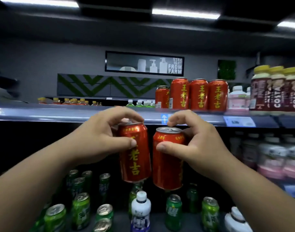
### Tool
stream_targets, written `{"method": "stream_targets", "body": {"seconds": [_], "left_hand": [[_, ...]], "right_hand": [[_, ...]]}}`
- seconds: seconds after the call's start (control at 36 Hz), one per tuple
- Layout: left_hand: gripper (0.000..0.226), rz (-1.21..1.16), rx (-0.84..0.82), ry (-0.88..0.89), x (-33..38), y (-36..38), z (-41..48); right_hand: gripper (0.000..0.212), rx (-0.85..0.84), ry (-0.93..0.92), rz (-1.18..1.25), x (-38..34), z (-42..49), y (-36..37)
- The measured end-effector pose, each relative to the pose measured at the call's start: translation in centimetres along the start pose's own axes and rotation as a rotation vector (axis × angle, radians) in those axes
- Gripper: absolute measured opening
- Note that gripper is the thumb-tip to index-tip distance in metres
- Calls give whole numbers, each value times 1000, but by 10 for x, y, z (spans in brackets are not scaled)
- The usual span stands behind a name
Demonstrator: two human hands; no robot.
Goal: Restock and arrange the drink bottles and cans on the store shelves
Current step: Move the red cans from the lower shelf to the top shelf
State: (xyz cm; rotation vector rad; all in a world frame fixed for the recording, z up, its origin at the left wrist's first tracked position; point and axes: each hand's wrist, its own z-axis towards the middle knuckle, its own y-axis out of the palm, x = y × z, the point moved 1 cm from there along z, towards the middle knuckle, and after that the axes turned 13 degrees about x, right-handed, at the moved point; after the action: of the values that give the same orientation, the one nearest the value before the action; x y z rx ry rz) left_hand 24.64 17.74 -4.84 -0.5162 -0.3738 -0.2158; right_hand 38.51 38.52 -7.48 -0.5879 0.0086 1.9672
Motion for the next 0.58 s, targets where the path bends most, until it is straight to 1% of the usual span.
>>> {"method": "stream_targets", "body": {"seconds": [0.08, 0.19, 0.28, 0.44, 0.58], "left_hand": [[41, -81, 29, -38, 18, 16, 21], [40, -65, 64, -44, 33, 25, 50], [42, -102, 99, -65, 39, 25, 69], [43, -61, 192, -74, 39, 13, 98], [40, -4, 254, -78, 28, -8, 113]], "right_hand": [[63, 36, -13, -14, 2, 15, -27], [66, 93, -22, -48, 2, 34, -49], [65, 145, -31, -66, 0, 48, -58], [50, 218, -76, -110, -5, 82, -54], [50, 210, -93, -111, -15, 114, -32]]}}
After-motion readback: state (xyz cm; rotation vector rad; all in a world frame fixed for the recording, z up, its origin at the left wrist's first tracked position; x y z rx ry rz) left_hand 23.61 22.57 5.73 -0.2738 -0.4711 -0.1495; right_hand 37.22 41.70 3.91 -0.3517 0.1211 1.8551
